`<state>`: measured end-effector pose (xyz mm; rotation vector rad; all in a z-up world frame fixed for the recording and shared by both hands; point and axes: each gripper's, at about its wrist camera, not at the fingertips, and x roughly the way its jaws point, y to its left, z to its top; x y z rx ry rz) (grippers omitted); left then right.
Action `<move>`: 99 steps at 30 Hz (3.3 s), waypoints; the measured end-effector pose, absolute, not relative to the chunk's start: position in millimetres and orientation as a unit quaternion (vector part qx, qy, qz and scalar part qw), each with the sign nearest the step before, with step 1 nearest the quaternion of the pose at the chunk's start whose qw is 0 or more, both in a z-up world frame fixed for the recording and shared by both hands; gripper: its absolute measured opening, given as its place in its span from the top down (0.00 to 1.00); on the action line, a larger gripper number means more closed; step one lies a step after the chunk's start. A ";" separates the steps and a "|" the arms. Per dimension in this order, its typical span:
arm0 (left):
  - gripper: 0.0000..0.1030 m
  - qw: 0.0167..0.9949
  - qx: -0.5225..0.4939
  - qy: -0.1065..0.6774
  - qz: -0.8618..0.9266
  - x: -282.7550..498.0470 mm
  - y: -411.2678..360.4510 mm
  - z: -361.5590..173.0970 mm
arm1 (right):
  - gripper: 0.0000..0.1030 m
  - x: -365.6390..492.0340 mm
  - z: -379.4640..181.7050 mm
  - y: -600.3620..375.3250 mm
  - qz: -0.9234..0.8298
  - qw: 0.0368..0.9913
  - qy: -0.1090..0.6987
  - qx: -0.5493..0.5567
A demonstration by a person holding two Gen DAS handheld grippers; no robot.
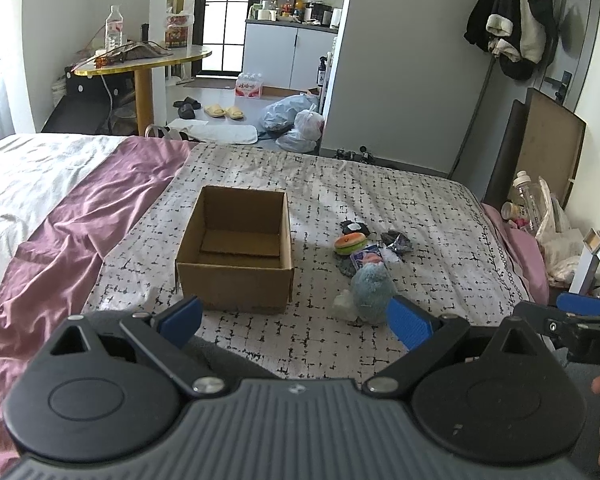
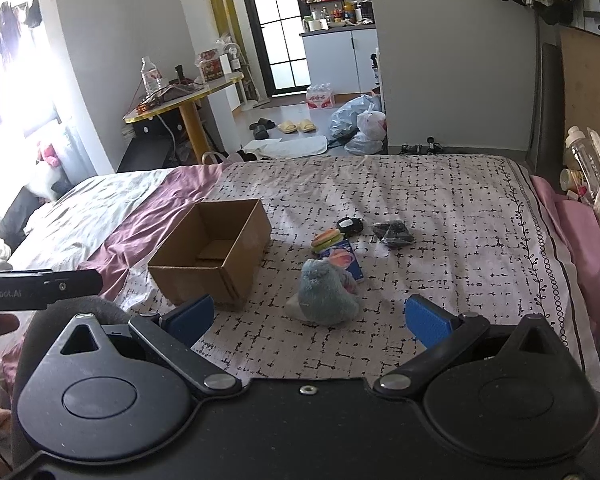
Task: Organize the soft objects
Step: 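Lower both grippers onto the light blue plush toy, then close both grippers on the light blue plush toy and lift it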
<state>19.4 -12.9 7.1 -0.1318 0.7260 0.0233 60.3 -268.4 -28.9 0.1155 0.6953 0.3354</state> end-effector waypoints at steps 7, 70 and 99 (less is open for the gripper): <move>0.04 0.933 -0.062 0.354 0.005 36.8 -22.4 -0.8 | 0.00 77.5 -36.5 -270.9 0.176 0.921 0.342 0.061; 0.61 0.861 -0.116 0.493 -0.039 229.6 -127.2 -157.2 | 0.27 240.0 -191.0 -334.9 0.112 0.835 0.469 0.263; 0.85 0.876 -0.166 0.451 -0.042 222.5 -97.8 -146.3 | 0.50 249.8 -216.9 -309.9 0.155 0.770 0.499 0.366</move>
